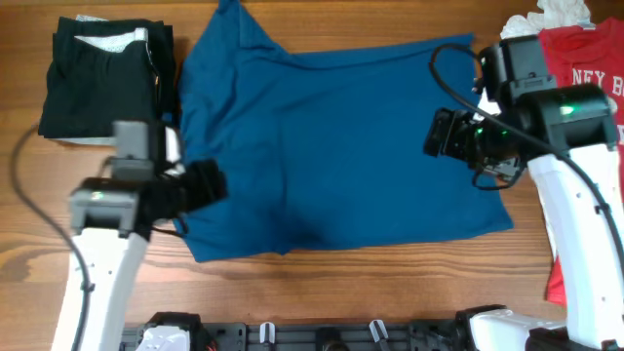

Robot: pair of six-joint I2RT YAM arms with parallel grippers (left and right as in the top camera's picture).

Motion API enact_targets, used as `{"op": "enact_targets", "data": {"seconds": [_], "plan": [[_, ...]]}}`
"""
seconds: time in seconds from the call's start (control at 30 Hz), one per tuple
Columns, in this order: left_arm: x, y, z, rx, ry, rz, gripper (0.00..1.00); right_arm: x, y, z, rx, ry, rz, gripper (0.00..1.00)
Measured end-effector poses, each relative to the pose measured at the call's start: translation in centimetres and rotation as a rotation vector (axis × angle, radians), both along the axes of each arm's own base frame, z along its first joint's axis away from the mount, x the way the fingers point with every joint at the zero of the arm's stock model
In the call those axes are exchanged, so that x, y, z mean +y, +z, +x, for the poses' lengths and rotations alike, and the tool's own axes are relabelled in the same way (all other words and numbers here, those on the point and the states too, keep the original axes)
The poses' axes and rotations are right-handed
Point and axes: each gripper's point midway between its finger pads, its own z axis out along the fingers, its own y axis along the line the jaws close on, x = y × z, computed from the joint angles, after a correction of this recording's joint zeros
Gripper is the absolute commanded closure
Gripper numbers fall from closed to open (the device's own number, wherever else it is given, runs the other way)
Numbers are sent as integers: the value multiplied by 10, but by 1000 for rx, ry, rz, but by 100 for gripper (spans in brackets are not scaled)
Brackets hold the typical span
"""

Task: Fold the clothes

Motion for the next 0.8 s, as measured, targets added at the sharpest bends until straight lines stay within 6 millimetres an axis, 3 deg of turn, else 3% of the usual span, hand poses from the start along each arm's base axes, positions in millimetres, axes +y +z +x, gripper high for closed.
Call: {"op": "enact_targets", "data": {"seconds": [0.17, 0.27, 0.43, 0.5, 0.53, 0.63, 0.8], "plan": [[-33, -47, -40, 162, -45, -18, 17, 11, -44, 9, 18, 15, 48, 7], [-50, -63, -62, 238, -53, -25, 21, 18, -66, 9, 33, 30, 88, 7], [-73, -87, -78, 277, 11, -51, 38, 22, -77, 8, 40, 40, 110, 6], [-74, -102, -84, 291, 74, -52, 45, 23, -77, 9, 35, 41, 115, 6], [-69, -116, -90, 314, 141, -39, 45, 24, -77, 9, 35, 42, 117, 6], [-57, -134, -92, 305, 236, -9, 51, 25, -77, 9, 32, 50, 120, 6], [-43, -141, -75, 206, 324, 46, 53, 25, -76, 13, 17, 52, 123, 6]]}}
